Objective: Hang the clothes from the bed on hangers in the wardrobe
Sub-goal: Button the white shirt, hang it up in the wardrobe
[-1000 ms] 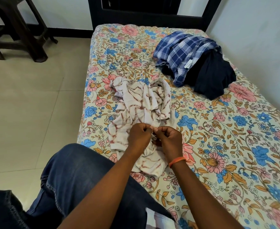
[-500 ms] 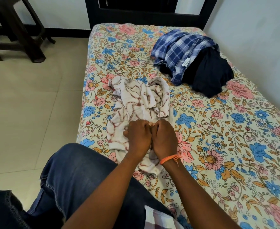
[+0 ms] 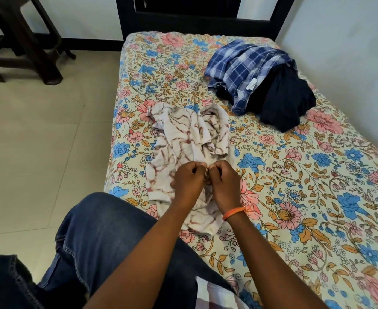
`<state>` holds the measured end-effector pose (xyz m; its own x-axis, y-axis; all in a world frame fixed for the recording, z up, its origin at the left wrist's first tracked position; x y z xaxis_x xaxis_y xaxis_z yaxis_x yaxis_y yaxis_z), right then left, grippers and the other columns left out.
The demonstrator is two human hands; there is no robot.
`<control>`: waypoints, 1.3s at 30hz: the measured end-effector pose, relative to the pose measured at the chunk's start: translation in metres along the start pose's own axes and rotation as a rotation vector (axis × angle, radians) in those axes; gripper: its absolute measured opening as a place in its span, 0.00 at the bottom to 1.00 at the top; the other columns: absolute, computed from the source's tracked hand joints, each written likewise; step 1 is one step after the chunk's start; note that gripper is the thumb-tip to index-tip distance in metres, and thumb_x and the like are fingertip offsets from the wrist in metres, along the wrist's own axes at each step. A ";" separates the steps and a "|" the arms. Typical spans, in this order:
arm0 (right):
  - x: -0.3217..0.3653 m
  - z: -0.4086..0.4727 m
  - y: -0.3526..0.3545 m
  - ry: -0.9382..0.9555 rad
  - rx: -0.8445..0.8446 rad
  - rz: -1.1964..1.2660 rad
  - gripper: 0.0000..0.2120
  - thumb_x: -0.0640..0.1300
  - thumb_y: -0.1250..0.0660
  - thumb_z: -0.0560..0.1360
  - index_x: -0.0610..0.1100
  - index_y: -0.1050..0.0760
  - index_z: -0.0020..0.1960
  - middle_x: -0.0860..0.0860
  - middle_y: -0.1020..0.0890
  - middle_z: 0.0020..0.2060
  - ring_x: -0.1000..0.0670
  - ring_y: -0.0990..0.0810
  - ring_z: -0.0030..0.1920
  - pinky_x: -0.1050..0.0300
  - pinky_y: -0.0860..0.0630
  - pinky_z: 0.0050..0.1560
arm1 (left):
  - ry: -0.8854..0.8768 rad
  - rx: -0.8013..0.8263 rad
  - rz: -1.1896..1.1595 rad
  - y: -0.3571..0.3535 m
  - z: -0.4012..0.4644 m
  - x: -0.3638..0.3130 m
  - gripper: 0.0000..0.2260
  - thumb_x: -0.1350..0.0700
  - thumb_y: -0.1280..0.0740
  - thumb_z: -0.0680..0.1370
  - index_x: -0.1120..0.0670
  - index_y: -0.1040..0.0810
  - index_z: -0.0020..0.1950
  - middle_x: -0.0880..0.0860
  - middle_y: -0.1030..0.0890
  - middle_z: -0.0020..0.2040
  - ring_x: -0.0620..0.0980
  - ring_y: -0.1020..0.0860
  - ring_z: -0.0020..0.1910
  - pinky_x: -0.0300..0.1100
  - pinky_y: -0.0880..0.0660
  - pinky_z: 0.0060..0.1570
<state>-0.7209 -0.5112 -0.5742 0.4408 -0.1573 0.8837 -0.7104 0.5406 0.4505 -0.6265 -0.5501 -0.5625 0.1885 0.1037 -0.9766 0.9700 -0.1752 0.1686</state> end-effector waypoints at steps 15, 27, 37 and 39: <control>0.009 0.059 0.015 -0.247 -0.383 0.104 0.09 0.42 0.31 0.76 0.39 0.24 0.54 0.49 0.22 0.43 0.53 0.25 0.39 0.67 0.28 0.39 | -0.220 0.057 0.329 0.042 0.038 0.002 0.04 0.54 0.28 0.75 0.54 0.20 0.44 0.49 0.21 0.42 0.43 0.24 0.40 0.38 0.31 0.40; -0.019 0.097 -0.096 -0.467 -0.401 -0.328 0.33 0.49 0.35 0.80 0.33 0.43 0.77 0.35 0.38 0.75 0.38 0.39 0.76 0.53 0.45 0.73 | -0.235 0.668 0.619 0.068 0.175 0.012 0.24 0.49 0.32 0.76 0.57 0.31 0.69 0.59 0.28 0.68 0.59 0.29 0.67 0.48 0.31 0.63; 0.099 0.069 -0.046 -0.666 -0.390 -0.404 0.17 0.61 0.36 0.73 0.48 0.22 0.38 0.46 0.25 0.36 0.43 0.24 0.44 0.49 0.32 0.45 | 0.021 0.840 0.654 0.146 0.126 -0.092 0.26 0.53 0.33 0.79 0.58 0.37 0.75 0.59 0.33 0.72 0.57 0.31 0.70 0.45 0.34 0.67; 0.158 0.044 -0.028 -0.500 -0.495 -0.568 0.07 0.44 0.28 0.73 0.41 0.16 0.47 0.41 0.21 0.44 0.37 0.20 0.43 0.44 0.23 0.43 | -0.043 0.775 0.672 0.173 0.118 -0.150 0.25 0.55 0.33 0.79 0.57 0.35 0.74 0.58 0.32 0.71 0.57 0.31 0.69 0.48 0.32 0.67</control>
<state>-0.6561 -0.5878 -0.4418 0.2809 -0.7877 0.5483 -0.0903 0.5471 0.8322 -0.5055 -0.7114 -0.4025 0.6356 -0.2817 -0.7188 0.2974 -0.7699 0.5646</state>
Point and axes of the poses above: each hand's wrist, its own z-axis towards the middle knuckle, its own y-axis out of the back of the hand, x = y × z, the point moved 1 cm from there along z, towards the middle knuckle
